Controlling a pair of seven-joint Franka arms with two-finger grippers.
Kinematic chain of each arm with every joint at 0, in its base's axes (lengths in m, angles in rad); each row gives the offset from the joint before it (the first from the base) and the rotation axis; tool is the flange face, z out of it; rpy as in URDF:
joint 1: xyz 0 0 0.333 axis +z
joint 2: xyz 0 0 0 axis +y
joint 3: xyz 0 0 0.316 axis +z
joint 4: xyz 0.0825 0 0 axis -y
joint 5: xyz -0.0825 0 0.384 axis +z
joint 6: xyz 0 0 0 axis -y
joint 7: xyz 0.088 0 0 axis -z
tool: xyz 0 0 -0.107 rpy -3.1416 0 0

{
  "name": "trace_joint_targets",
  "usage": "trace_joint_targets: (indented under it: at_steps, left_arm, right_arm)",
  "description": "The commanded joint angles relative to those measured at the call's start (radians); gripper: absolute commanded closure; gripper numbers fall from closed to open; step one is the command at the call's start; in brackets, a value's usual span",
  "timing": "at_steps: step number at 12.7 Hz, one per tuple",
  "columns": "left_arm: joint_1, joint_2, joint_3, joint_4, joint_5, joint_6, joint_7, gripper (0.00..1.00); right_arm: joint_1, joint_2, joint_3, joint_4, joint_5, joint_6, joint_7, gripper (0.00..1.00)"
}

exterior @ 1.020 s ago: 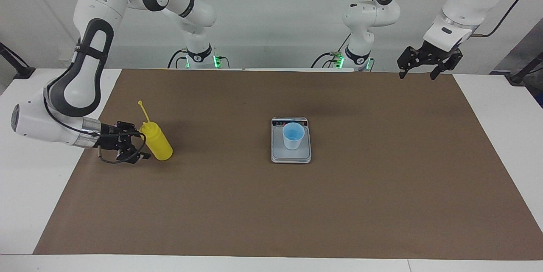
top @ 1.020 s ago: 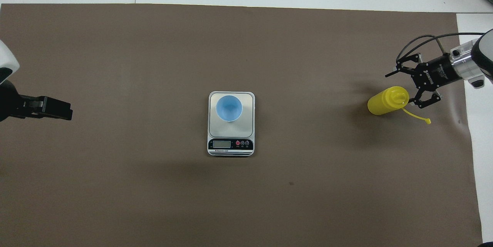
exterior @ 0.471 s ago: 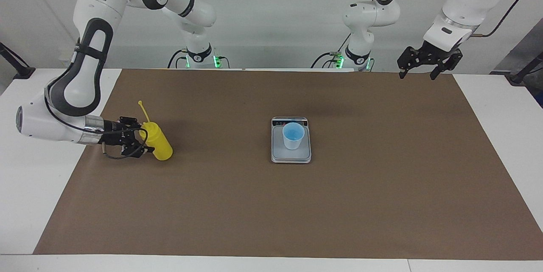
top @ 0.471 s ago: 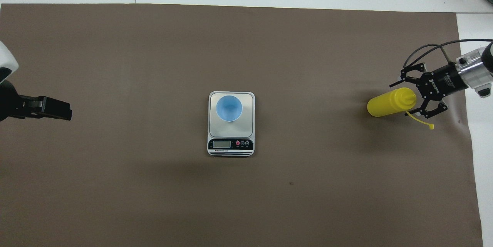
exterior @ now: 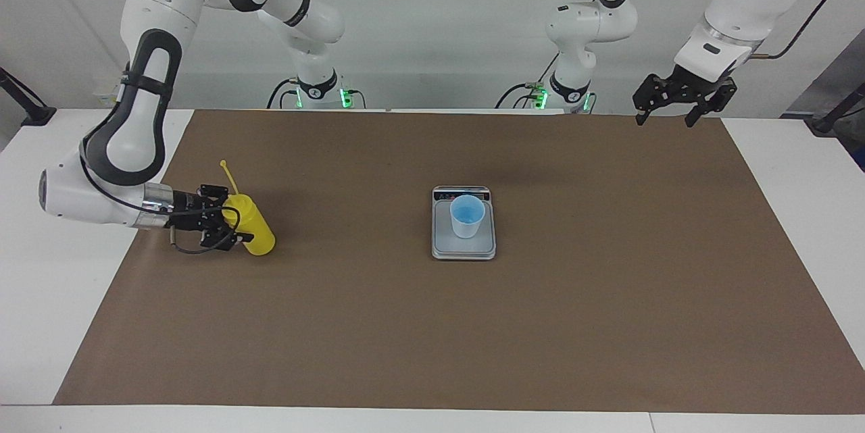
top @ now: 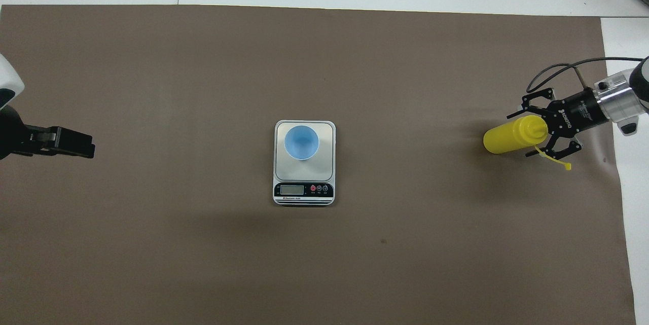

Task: Pour seasoning into cup on scale with both arms
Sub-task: 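Close the right gripper around the yellow bottle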

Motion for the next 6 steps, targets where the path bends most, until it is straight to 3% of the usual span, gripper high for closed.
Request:
trace_joint_targets:
  at_steps: [1, 6]
  left_arm:
    - [0.003, -0.020, 0.002, -0.018, -0.008, 0.000, -0.011, 0.00]
    - [0.003, -0.020, 0.002, -0.018, -0.008, 0.000, -0.011, 0.00]
  right_arm:
    - [-0.009, -0.035, 0.011, -0.043, 0.025, 0.021, 0.015, 1.00]
    - [0.025, -0.053, 0.016, -0.023, 0.009, 0.079, 0.021, 1.00]
